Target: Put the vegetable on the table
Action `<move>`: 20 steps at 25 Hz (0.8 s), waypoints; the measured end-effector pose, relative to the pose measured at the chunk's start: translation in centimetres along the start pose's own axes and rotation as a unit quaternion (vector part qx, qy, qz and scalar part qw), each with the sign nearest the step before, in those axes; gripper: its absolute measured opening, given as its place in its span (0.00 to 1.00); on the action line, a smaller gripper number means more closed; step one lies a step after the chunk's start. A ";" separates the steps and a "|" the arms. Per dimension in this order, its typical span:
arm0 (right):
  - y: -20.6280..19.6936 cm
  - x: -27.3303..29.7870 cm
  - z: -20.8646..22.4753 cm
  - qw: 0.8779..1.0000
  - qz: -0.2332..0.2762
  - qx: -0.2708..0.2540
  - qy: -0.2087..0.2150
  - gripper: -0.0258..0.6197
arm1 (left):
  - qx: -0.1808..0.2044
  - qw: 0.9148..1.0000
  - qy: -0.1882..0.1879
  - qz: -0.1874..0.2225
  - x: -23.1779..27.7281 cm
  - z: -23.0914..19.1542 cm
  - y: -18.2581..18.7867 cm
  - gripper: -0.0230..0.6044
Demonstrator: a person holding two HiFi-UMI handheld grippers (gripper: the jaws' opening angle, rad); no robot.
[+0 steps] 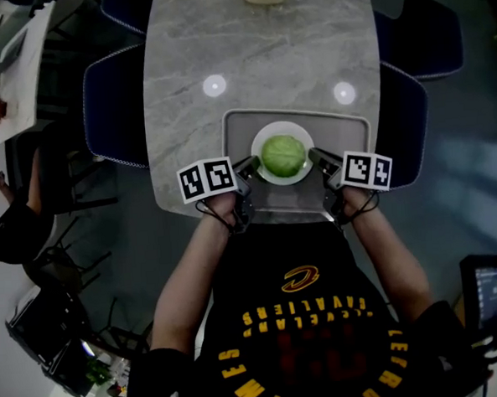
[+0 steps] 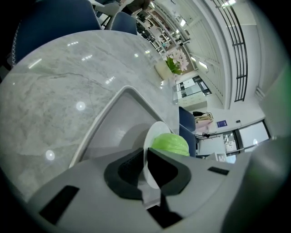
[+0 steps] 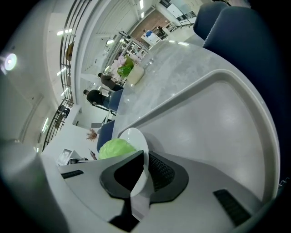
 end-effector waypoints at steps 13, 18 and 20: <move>1.6 4.0 -10.6 0.998 -0.020 -0.052 0.025 0.10 | -0.031 0.997 -0.013 0.064 -8.4 -2.6 5.1 0.09; -2.8 5.6 -11.9 0.998 -0.011 -0.043 0.033 0.10 | -0.018 0.998 -0.008 0.061 -11.3 -5.8 3.7 0.09; -3.3 6.7 -13.4 0.999 -0.007 -0.042 0.033 0.10 | -0.015 0.998 -0.009 0.058 -12.7 -6.8 4.5 0.09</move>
Point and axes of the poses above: the fingertips, and each gripper's own axes: x forward along the fingers, z to its right, y out of its top, the point moved 5 cm from there along -x, backward along the fingers, and after that the axes turned 10 degrees about -y, right-handed, at the moved point
